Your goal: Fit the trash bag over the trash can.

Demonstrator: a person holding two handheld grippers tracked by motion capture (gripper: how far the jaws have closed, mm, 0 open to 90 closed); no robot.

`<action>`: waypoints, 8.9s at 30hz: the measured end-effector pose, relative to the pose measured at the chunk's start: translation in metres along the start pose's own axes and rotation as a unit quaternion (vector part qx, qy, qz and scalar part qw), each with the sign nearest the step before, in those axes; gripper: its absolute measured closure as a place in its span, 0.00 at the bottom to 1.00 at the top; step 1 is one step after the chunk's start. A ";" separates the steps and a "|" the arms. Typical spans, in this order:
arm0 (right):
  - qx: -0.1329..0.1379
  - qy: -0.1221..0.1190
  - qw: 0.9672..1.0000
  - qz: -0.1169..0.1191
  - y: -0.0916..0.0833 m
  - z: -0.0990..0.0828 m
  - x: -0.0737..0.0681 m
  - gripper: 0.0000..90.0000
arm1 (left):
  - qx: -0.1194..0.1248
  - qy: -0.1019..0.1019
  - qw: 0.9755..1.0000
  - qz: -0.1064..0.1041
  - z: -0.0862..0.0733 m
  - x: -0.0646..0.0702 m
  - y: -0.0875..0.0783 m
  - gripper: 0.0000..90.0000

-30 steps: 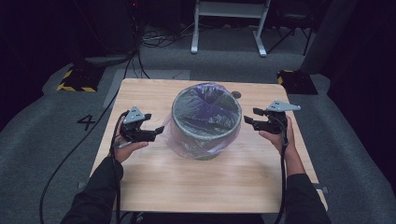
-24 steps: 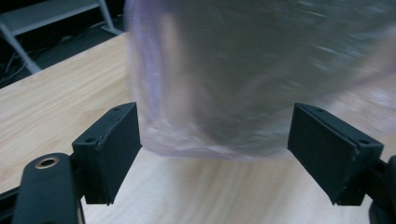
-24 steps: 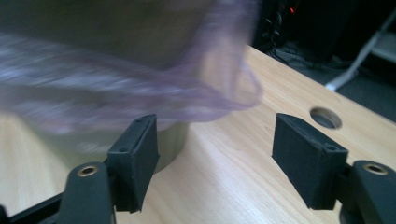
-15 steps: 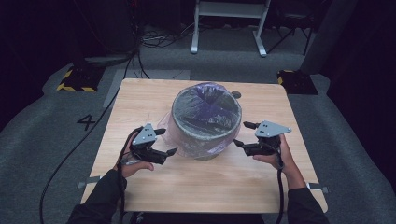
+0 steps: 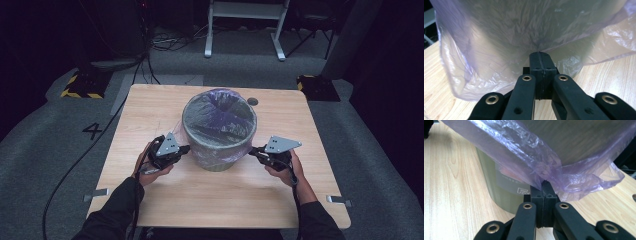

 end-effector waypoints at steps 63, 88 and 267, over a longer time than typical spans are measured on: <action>0.006 0.105 0.993 -0.047 -0.056 -0.013 0.017 0.21 | -0.132 -0.099 0.986 -0.024 -0.091 0.021 -0.031 0.17; 0.065 0.048 0.994 -0.071 -0.060 0.092 0.026 0.21 | -0.113 -0.098 0.988 -0.022 -0.095 0.020 -0.030 0.13; -0.187 0.057 0.975 -0.107 -0.032 -0.073 -0.013 0.20 | -0.111 -0.098 0.989 -0.027 -0.095 0.019 -0.029 0.13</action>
Point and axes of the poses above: each handheld gripper's, and its own axes: y roughly forward along the jaws, z roughly out of its top, x roughly to its right, the point moved 2 cm from there along y, roughly forward along the jaws, and after that the axes turned 4 degrees about y, right-handed, at the moved point
